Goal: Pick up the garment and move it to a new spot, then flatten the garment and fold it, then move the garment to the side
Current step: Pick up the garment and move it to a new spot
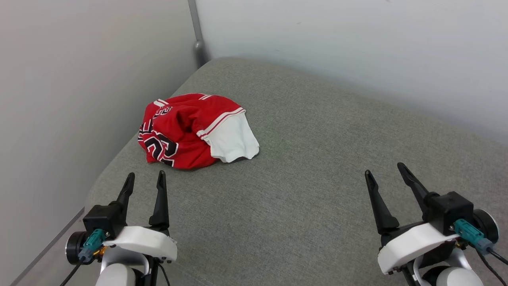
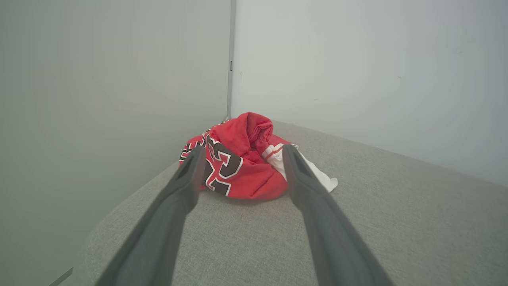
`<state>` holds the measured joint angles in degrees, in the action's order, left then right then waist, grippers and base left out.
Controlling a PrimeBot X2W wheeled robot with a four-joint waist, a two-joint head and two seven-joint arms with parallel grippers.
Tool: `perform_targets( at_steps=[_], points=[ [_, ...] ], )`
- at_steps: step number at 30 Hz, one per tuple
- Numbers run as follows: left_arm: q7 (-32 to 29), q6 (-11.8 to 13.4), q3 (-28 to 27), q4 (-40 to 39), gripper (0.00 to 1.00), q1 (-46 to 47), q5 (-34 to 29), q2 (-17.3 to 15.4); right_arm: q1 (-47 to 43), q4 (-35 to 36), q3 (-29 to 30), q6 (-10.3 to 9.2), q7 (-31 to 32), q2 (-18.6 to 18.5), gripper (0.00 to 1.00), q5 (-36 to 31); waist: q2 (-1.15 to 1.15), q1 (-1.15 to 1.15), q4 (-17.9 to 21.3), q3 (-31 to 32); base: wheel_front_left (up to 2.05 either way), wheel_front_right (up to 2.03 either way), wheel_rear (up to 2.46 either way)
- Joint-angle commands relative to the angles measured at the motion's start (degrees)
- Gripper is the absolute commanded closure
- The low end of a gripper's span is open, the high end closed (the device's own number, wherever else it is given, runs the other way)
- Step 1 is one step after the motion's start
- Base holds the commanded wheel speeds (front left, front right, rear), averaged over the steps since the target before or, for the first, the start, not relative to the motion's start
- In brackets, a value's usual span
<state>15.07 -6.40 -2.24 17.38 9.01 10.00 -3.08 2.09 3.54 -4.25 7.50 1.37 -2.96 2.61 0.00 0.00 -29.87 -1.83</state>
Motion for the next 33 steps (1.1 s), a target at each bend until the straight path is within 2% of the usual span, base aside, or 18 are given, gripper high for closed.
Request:
perform_targets(
  at_steps=[1, 8, 12, 16, 20, 23, 24, 30, 33],
  points=[
    [0.2, 0.2, -0.5, 0.0, 0.00, 0.7, 0.1, 0.1, 0.5, 0.0, 0.0, -0.02, -0.1, 0.1, 0.00, -0.3, 0.00, 0.00, -0.1, -0.1, 0.00, 0.00, 0.00],
    [0.2, 0.7, -0.7, 1.0, 0.00, 6.2, 1.1, 0.1, 2.6, 0.7, -0.7, -0.02, 0.6, 0.1, 0.00, -0.7, 0.00, 0.00, 0.8, -2.8, 0.00, 0.00, 0.00],
    [0.0, -0.1, 0.6, 3.7, 0.00, 14.2, 0.9, -2.5, 4.7, 1.2, -1.6, -0.02, 0.9, 0.1, 0.00, -0.6, 0.00, 0.00, 3.1, -6.3, 0.00, 0.00, 0.00],
    [-3.7, -0.7, 0.8, 6.8, 0.00, 23.5, 2.1, -6.9, 6.9, 1.6, -2.6, -0.02, 1.3, 0.1, 0.00, -1.5, 0.00, 0.00, 6.4, -10.7, 0.00, 0.00, 0.00],
    [-11.2, -0.9, 1.5, 10.4, 0.00, 31.6, 4.8, -11.6, 8.8, 2.4, -2.5, -0.03, 1.5, 0.0, 0.00, -2.7, 0.00, 0.00, 9.7, -15.4, 0.00, 0.00, 0.00],
    [-17.8, -1.0, 3.1, 14.5, 0.00, 35.5, 7.8, -16.4, 9.7, 2.2, -2.1, -0.03, 1.1, -0.1, 0.00, -3.0, 0.00, 0.00, 11.9, -18.2, 0.00, 0.00, 0.00],
    [-17.8, -1.0, 3.1, 14.5, 0.00, 35.5, 7.8, -16.4, 9.7, 2.2, -2.1, -0.03, 1.1, -0.1, 0.00, -3.0, 0.00, 0.00, 11.9, -18.2, 0.00, 0.00, 0.00],
    [-37.4, -1.0, 5.2, 23.7, 0.00, 37.6, 16.7, -23.3, 12.4, 1.4, -2.5, -0.02, 0.2, -0.1, 0.00, -2.6, 0.00, 0.00, 15.9, -23.1, 0.00, 0.00, 0.00],
    [-43.7, -1.1, 4.9, 27.1, 0.00, 37.4, 20.3, -25.6, 13.7, 1.1, -2.7, -0.02, -0.4, -0.2, 0.00, -2.5, 0.00, 0.00, 17.1, -25.2, 0.00, 0.00, 0.00]
  ],
)
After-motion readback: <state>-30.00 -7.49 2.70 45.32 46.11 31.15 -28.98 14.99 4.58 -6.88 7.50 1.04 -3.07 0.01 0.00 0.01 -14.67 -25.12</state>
